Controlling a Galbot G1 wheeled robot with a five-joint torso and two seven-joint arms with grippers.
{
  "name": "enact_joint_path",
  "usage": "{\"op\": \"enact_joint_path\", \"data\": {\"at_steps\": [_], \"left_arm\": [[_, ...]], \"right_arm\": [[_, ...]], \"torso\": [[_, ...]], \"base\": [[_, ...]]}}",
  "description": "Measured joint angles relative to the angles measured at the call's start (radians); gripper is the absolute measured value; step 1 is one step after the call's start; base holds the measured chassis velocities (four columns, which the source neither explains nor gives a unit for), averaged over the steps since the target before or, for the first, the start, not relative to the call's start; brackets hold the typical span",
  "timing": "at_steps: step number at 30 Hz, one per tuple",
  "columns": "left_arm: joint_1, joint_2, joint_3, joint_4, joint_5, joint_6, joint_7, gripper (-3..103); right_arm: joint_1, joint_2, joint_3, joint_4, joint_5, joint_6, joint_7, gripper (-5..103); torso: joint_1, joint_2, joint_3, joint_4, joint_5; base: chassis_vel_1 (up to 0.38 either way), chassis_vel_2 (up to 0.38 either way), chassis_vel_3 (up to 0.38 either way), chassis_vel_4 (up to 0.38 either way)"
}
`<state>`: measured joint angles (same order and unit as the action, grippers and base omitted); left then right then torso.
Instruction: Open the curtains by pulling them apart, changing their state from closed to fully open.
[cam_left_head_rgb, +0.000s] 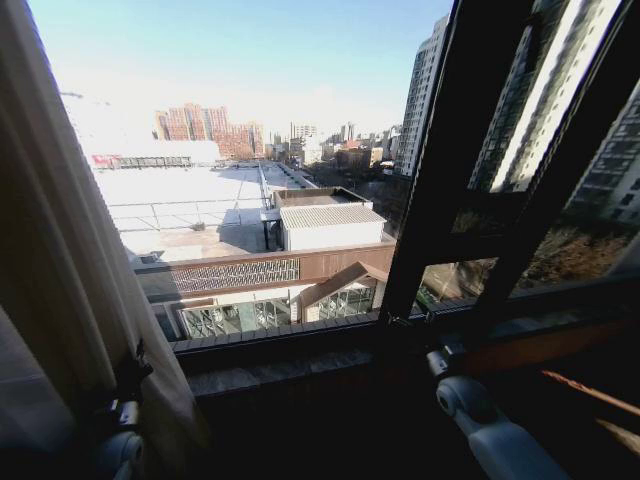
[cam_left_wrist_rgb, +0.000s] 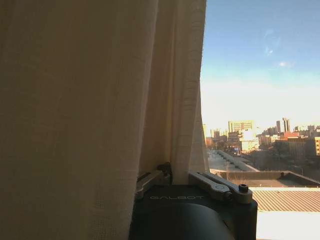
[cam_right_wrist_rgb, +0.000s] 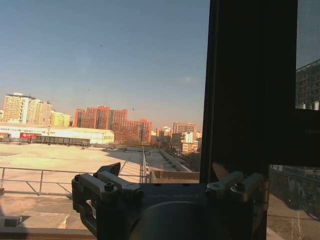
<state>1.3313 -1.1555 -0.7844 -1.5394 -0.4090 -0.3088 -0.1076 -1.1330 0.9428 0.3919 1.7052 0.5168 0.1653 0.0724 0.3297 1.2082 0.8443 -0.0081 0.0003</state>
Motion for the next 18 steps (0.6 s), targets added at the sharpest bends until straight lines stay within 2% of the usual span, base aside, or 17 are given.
{"op": "enact_joint_path", "data": {"at_steps": [18], "left_arm": [[-0.011,-0.004,0.005,0.019,0.002,-0.005,0.000,0]], "right_arm": [[0.000,0.000,0.000,0.000,0.000,0.000,0.000,100]], "torso": [[0.000,0.000,0.000,0.0000,-0.0005]], "base": [[-0.021,-0.021,0.021,0.021]]}}
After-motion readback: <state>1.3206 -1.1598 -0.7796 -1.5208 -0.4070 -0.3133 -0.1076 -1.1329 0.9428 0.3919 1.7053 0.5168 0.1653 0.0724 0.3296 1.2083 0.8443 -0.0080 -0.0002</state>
